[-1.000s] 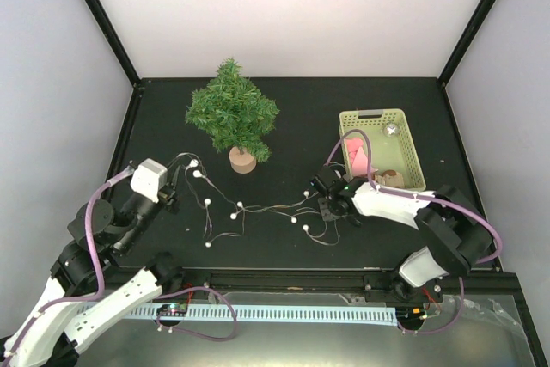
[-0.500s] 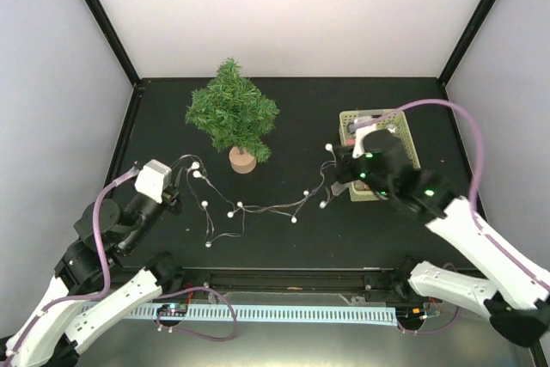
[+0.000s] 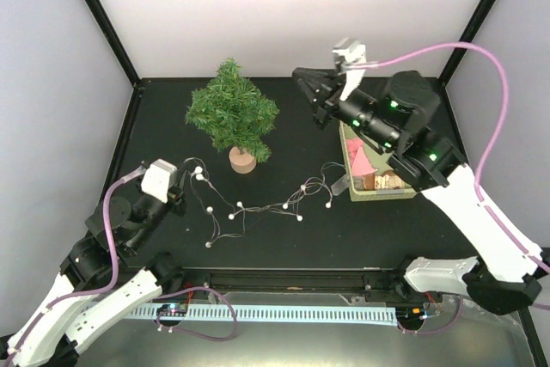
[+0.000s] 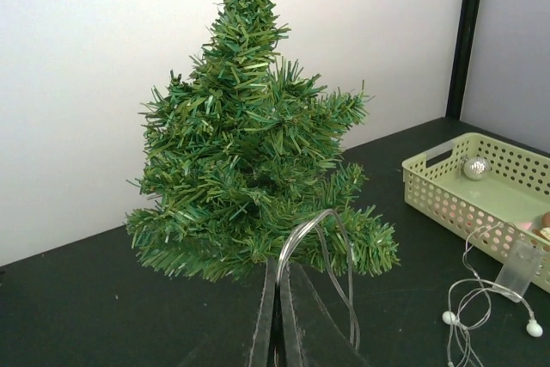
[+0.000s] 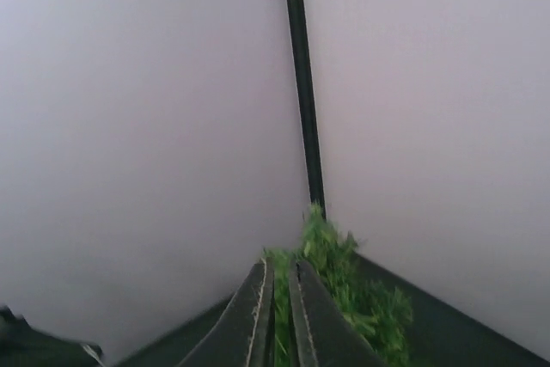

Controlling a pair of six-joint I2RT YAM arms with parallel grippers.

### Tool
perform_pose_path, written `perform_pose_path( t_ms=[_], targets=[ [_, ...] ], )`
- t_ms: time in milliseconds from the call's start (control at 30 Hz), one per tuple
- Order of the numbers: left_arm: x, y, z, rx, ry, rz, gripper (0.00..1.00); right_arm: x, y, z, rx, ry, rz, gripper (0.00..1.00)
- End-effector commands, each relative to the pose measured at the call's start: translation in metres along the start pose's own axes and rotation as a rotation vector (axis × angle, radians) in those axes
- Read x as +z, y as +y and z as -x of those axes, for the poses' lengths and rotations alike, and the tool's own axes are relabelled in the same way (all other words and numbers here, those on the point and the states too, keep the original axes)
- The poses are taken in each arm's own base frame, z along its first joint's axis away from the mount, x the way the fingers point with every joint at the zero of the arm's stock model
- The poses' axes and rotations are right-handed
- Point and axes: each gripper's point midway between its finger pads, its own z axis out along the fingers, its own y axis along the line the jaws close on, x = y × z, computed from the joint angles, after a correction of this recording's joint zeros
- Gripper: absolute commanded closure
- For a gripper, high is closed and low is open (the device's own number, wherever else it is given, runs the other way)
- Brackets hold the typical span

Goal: Decorate the small christmas tree

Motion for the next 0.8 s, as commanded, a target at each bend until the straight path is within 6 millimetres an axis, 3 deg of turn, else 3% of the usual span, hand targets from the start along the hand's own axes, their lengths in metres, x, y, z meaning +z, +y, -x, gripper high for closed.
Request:
perform_pose_path(
  t_ms=[0, 167, 367, 567, 767],
  targets=[
    [-0.005, 0.004, -0.002, -0.026, -0.005, 0.015, 0.98, 0.021, -0.010, -0.080, -0.208, 0.217, 0.040, 0.88],
    [-0.006, 0.004, -0.006, -0.019, -0.008, 0.012, 0.98, 0.007, -0.043, -0.191, -0.481, 0.490, 0.022, 0.83],
    [-0.007, 0.005, -0.010, -0.012, -0.005, 0.018, 0.98, -0.033, -0.043, -0.294, -0.798, 0.641, 0.252, 0.80],
    [-0.009, 0.006, -0.015, -0.020, -0.028, 0.022, 0.98, -0.032, -0.057, -0.363, -0.838, 0.821, 0.358, 0.75],
    [-0.009, 0.005, -0.018, -0.014, -0.021, 0.018, 0.98, -0.019, -0.061, -0.396, -0.834, 0.895, 0.436, 0.71]
  ],
)
